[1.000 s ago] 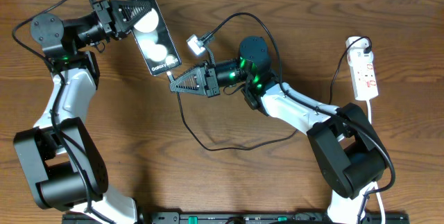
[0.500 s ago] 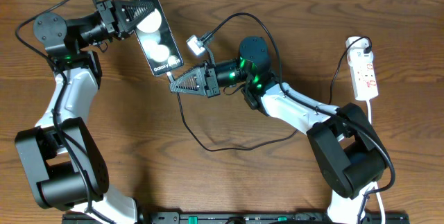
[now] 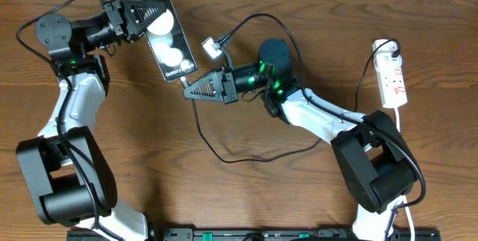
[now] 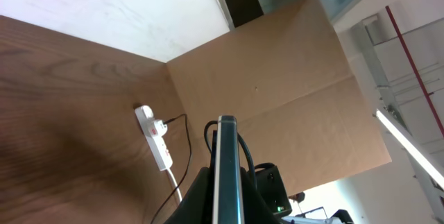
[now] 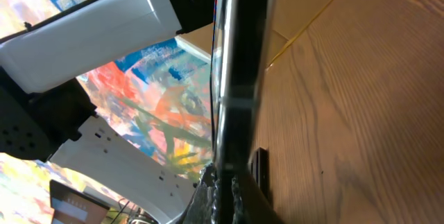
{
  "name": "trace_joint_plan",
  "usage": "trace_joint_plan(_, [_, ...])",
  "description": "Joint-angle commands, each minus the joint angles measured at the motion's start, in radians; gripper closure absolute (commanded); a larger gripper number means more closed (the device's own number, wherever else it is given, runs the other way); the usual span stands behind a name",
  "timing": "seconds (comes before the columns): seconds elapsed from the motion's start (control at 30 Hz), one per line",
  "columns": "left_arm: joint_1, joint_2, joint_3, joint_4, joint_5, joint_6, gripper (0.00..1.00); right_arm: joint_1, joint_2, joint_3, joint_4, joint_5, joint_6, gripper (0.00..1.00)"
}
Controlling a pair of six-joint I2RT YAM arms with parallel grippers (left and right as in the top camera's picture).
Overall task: Plug charger to phone and switch on socket
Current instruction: 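Push the USB-C plug into the phone's port with the right gripper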
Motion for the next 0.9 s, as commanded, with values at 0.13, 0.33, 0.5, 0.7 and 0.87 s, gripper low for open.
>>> trace_joint_plan(0.13, [-0.004, -0.026, 0.009, 0.010, 0.022, 0.013, 0.93, -0.015, 0.011, 0.003, 0.005, 0.027, 0.007, 0.99])
trace_joint_plan(0.33, [-0.004, -0.026, 0.009, 0.009, 0.023, 0.013, 0.92, -0.015, 0.011, 0.003, 0.005, 0.032, 0.008, 0.99])
trace_joint_plan(0.5, [-0.007, -0.026, 0.009, 0.010, 0.023, 0.013, 0.93, -0.014, 0.011, 0.003, 0.005, 0.060, 0.020, 0.99])
trace_joint_plan(0.7, [-0.007, -0.026, 0.009, 0.009, 0.023, 0.013, 0.92, -0.013, 0.011, 0.003, 0.005, 0.123, 0.053, 0.99])
trace_joint_plan(0.87, [-0.007, -0.026, 0.009, 0.009, 0.024, 0.013, 0.93, -0.011, 0.011, 0.003, 0.006, 0.150, 0.067, 0.99])
